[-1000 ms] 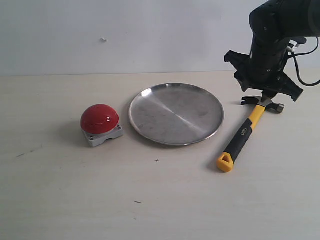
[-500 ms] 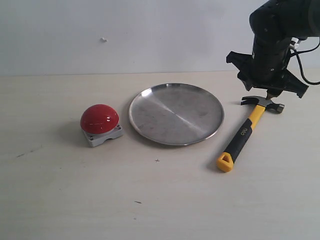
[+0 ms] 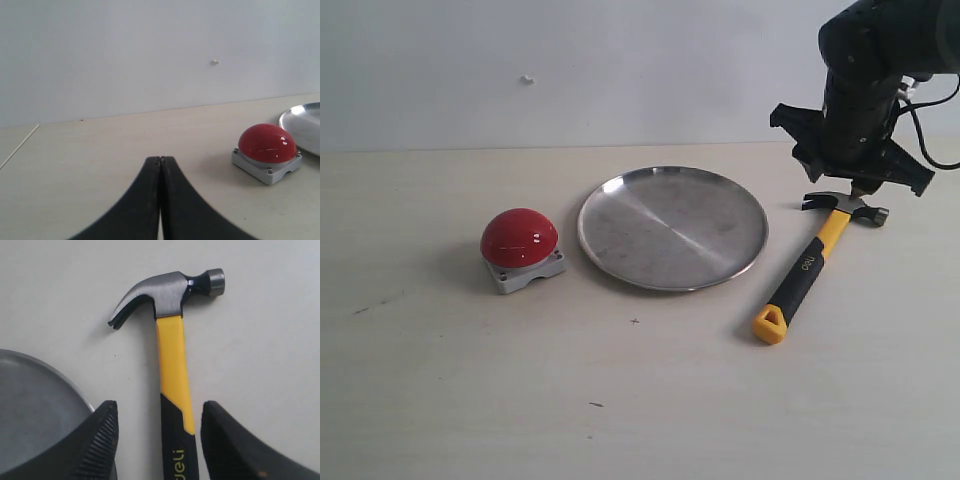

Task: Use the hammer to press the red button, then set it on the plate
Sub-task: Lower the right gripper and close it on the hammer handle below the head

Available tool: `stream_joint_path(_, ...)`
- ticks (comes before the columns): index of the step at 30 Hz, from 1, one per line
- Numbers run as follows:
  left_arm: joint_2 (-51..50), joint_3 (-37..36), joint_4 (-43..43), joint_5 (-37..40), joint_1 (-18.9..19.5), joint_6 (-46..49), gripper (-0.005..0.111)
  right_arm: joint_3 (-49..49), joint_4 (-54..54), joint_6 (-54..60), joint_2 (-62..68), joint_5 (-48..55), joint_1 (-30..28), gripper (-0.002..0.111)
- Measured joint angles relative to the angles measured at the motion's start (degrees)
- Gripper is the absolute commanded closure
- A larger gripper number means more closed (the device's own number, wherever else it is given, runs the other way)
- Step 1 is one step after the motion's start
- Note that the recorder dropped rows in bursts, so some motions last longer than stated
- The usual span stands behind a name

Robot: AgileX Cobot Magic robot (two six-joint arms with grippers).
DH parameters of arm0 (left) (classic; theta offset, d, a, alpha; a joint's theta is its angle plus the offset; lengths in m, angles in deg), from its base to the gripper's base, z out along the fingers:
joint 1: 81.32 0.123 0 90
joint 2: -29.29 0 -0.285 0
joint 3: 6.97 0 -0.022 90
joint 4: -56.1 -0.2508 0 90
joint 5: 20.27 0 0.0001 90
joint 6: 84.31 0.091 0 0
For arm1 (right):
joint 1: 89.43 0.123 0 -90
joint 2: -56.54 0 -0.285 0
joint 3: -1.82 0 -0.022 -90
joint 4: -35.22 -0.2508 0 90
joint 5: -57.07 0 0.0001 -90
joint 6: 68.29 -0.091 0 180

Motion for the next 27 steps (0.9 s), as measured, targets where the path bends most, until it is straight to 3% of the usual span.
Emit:
stream_joint_path(4,0.00,0.00,0.00,0.00,0.00,0.00,0.106,0.00,-1.46,3.06,0.00,-0.22,-0.81,0.058)
stream_joint_path(9,0.00,0.00,0.00,0.00,0.00,0.00,0.106,-0.14,-11.37,12.71,0.23,-2.19,-5.90,0.058)
stream_joint_path(15,0.00,0.00,0.00,0.00,0.00,0.00,0.106,-1.31,-14.69,16.33,2.82,-1.76,-10.46,0.058)
stream_joint_path(27,0.00,0.00,0.00,0.00,0.00,0.00,0.106,-8.38,-21.78,23.70,9.07,-1.48,-11.04,0.058)
